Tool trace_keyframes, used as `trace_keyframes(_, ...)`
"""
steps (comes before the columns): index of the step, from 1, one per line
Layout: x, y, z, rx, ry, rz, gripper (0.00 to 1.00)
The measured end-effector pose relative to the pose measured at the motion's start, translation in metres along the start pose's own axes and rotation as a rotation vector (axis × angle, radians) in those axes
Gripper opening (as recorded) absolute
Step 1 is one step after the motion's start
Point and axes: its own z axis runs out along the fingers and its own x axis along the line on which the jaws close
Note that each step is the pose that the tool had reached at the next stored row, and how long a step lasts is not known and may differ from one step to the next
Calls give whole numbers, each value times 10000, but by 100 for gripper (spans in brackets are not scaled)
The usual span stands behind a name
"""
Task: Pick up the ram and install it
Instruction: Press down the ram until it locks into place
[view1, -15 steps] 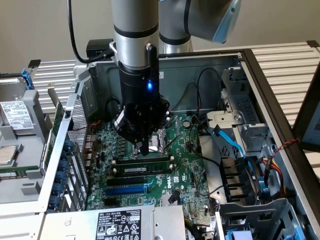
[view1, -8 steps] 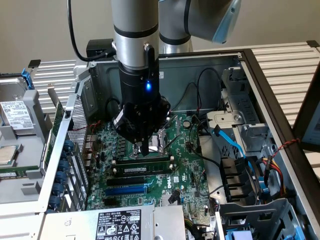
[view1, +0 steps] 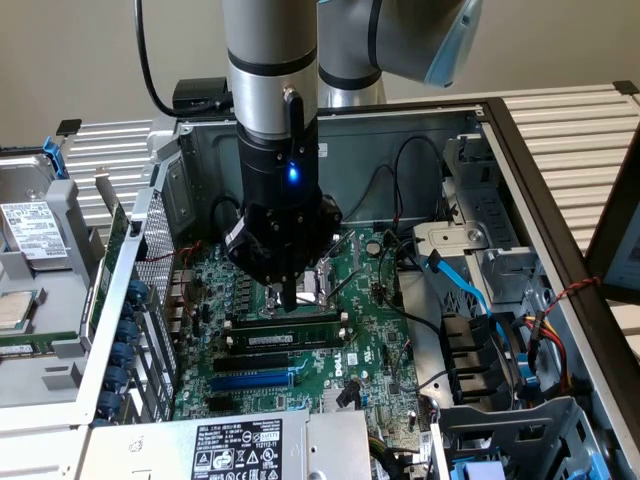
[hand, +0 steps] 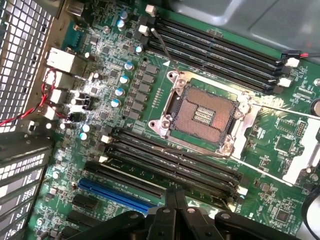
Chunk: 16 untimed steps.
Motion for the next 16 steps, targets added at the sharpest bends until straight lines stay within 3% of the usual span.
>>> trace_keyframes(8, 0, 0, 1, 3, -44, 752, 10)
trace_keyframes(12, 0, 0, 0, 13, -24, 1106, 10)
trace_keyframes(16, 0, 0, 0, 90, 6, 1424, 10)
